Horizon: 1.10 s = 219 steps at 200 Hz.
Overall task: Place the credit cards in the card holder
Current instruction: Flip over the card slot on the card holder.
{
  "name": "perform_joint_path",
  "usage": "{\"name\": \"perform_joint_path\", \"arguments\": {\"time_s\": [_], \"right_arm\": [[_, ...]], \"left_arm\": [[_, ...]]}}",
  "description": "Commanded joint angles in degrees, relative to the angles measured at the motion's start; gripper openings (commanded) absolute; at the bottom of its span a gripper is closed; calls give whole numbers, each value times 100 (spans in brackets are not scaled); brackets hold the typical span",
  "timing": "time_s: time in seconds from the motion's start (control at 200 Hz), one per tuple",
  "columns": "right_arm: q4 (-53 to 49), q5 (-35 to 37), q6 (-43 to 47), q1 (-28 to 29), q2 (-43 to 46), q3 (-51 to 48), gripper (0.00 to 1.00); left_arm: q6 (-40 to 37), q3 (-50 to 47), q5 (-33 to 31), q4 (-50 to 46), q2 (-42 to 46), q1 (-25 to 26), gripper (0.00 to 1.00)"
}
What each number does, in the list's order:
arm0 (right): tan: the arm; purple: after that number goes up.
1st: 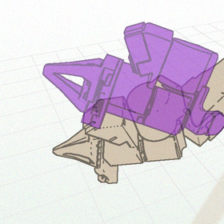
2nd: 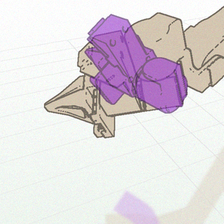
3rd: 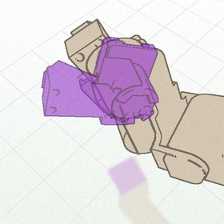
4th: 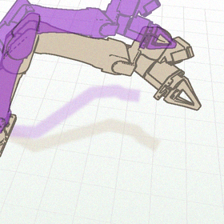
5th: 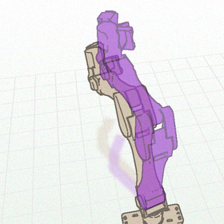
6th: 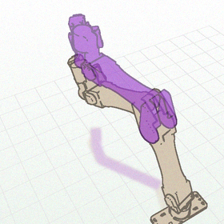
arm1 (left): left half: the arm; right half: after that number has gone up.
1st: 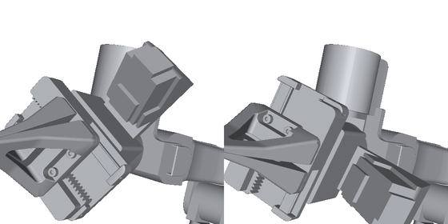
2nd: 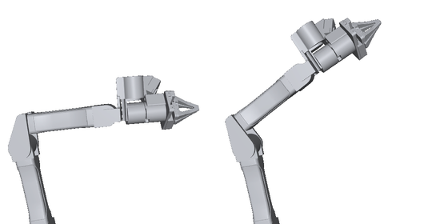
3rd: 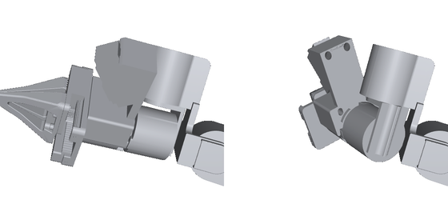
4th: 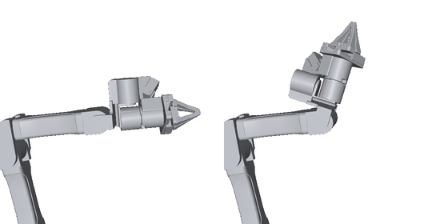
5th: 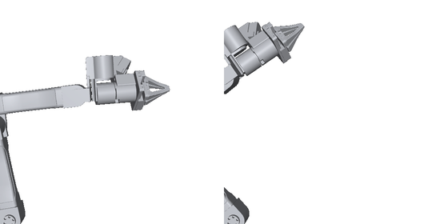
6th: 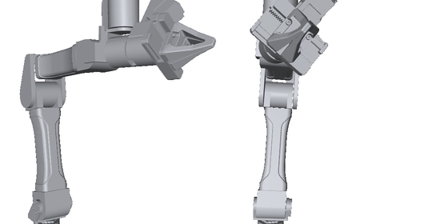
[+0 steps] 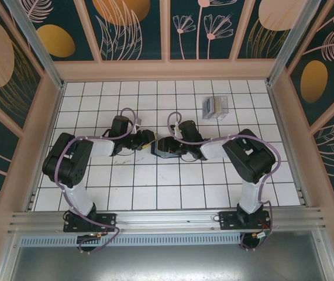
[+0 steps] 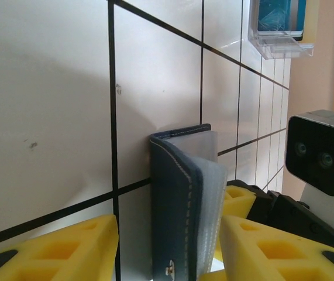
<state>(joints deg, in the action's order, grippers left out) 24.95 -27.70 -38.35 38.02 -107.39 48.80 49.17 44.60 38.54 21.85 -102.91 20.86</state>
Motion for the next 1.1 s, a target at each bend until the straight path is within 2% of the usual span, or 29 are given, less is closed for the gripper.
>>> {"name": "perform_joint_path", "arguments": {"time_s": [0.0, 0.13, 0.2, 0.4, 0.686, 0.831, 1.091], "right_arm": [[-465, 292, 134, -23, -116, 36, 49], [-439, 266, 109, -22, -170, 47, 46], [-426, 257, 108, -22, -161, 41, 45], [-428, 257, 117, -32, -142, 60, 45], [-617, 424, 139, -43, 87, 13, 45], [-903, 789, 135, -73, 416, -73, 49], [-823, 624, 12, -304, 641, -333, 49]], "left_arm": [[-146, 146, 64, -130, -121, 67, 51], [-175, 177, 58, -147, -158, 76, 51], [-226, 198, 19, -210, -174, 76, 48], [-416, 299, -124, -471, -308, 76, 24], [-482, 347, -119, -584, -232, 76, 0], [-518, 341, -229, -715, -27, 76, 0], [-551, 364, -352, -877, 0, 76, 0]]}}
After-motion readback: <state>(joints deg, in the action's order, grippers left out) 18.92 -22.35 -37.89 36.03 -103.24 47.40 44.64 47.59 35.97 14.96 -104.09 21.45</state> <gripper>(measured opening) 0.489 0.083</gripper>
